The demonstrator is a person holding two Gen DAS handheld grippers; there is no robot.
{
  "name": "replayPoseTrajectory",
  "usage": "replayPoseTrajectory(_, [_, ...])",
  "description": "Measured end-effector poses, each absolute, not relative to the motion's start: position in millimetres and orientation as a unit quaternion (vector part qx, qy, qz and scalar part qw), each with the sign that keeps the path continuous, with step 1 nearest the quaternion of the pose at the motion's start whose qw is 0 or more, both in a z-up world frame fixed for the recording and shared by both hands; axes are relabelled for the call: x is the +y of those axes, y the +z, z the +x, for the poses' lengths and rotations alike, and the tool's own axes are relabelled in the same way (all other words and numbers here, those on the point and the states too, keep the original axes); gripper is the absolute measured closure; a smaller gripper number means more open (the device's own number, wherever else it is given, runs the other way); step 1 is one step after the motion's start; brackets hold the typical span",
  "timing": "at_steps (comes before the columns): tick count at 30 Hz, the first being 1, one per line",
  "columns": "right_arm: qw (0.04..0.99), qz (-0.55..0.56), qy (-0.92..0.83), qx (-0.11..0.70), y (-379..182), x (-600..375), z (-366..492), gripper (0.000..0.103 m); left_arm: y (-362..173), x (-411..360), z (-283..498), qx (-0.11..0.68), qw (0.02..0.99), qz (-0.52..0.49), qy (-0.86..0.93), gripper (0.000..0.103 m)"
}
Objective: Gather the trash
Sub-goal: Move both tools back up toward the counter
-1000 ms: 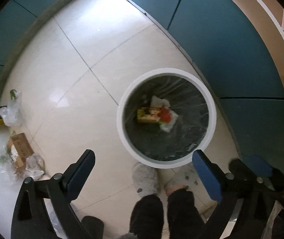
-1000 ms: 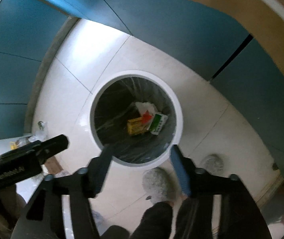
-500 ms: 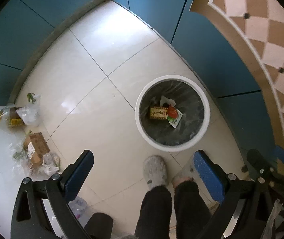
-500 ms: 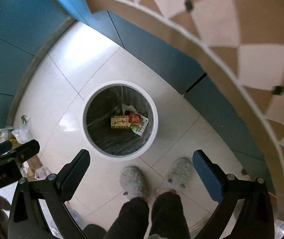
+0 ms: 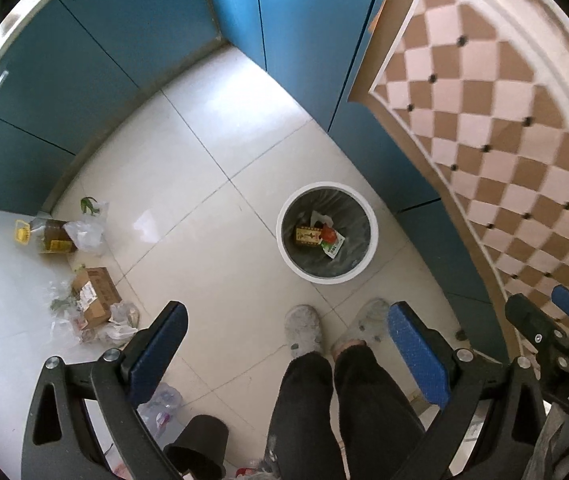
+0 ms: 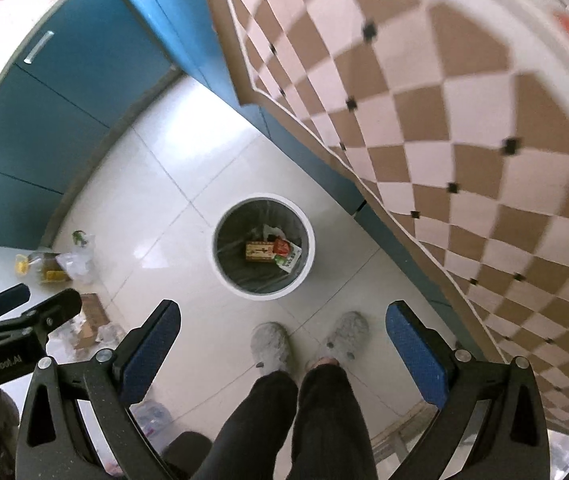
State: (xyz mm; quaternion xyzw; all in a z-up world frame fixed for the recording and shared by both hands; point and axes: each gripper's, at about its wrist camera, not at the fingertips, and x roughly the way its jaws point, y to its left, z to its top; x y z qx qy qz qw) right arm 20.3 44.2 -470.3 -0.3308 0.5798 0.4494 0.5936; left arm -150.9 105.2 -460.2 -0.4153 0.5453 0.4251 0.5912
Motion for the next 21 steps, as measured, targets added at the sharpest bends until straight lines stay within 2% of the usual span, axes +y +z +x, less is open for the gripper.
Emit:
replayPoseTrajectory(12, [0.603,-0.251,0.487,0.579,-315,-3,21,0.0,-334,79,-144,0.5,0.646,-0.389,0.425,0.001])
replayPoseTrajectory(21, [0.663,-0.147,0.453,0.578,-250,-38,120,0.0,-263,105,-26,0.457,0.721,-0.331,0.402,0.001])
